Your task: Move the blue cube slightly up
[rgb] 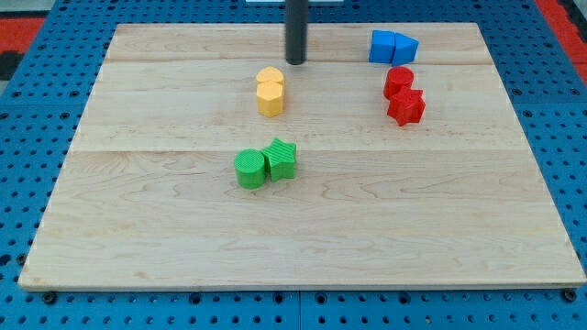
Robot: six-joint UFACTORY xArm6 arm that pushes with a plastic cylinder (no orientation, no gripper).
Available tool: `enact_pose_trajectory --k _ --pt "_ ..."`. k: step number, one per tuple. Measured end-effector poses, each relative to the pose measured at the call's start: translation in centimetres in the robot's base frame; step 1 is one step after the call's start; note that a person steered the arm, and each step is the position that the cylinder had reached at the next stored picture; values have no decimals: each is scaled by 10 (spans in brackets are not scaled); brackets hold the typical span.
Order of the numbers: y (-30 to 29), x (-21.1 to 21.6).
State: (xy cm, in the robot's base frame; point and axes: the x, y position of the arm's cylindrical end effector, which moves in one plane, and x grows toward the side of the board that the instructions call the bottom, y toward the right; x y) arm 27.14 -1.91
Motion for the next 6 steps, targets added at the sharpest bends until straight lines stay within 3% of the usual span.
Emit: enact_pose_trajectory --k 1,2,4,6 --pt "-7 2" --pt "32 2" --pt "158 0" --pt "153 -2"
